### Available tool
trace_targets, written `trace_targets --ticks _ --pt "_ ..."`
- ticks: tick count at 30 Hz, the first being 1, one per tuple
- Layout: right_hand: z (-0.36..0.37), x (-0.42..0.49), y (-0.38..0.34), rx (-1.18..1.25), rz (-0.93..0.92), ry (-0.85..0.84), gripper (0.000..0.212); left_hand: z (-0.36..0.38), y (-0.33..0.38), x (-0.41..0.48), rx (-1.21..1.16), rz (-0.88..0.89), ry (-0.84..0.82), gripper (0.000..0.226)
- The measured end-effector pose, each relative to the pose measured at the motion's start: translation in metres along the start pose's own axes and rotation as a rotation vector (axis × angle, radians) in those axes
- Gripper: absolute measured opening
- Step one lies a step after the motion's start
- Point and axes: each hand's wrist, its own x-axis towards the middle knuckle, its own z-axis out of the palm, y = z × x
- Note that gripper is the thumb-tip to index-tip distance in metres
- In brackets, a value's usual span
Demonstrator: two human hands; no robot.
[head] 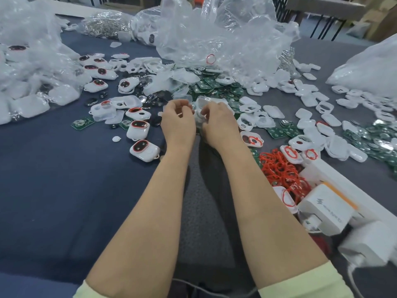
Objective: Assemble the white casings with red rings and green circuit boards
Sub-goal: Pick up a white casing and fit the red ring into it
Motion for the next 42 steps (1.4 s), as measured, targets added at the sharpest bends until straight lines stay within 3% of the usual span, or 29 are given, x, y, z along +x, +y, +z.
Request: trace_targets --ticks 6,8,11,14,17,21,27,31,34,36,39,42 --pt "-0.021 0.002 -0.001 0.224 -0.067 0.138 0.018 -0.001 0.006 -0.008 0.221 0.334 -0.093 0.028" --pt "-0.035 0.000 -0.003 0.280 -0.107 0.157 0.018 0.000 0.007 -0.011 0.222 0.370 -0.156 0.026" --pt "-0.049 -0.006 -0.002 0.385 -0.077 0.215 0.020 0.000 0.009 -0.015 0.178 0.314 -0.211 0.020" --pt "-0.058 -0.014 0.015 0.323 0.162 0.268 0.029 -0.003 0.009 -0.012 0.057 0.183 -0.164 0.014" --pt "-0.059 -0.024 0.046 0.034 0.398 0.071 0.035 -0.005 0.009 -0.007 -0.178 -0.023 -0.055 0.013" --pt "-0.036 -0.039 0.046 -0.180 0.490 -0.170 0.056 -0.002 0.011 -0.006 -0.367 -0.192 -0.043 0.016" --pt "0.013 -0.034 0.006 -0.196 0.359 0.055 0.059 0.004 0.011 -0.011 -0.268 -0.129 -0.019 0.019" --pt "0.009 -0.017 -0.005 0.130 0.286 0.211 0.056 0.002 0.012 -0.011 -0.189 -0.064 0.093 0.020" --pt "-0.003 -0.016 -0.003 0.298 0.278 0.174 0.048 0.001 0.014 -0.013 -0.172 -0.025 0.114 0.021" --pt "-0.011 -0.029 0.005 0.247 0.270 0.153 0.039 0.002 0.014 -0.015 -0.161 -0.012 0.091 0.022" --pt "-0.021 -0.056 0.019 0.117 0.265 0.289 0.035 0.007 0.012 -0.018 -0.118 0.017 0.047 0.022" --pt "-0.019 -0.070 0.030 -0.125 0.420 0.243 0.041 0.009 0.012 -0.020 -0.109 0.029 0.007 0.021"
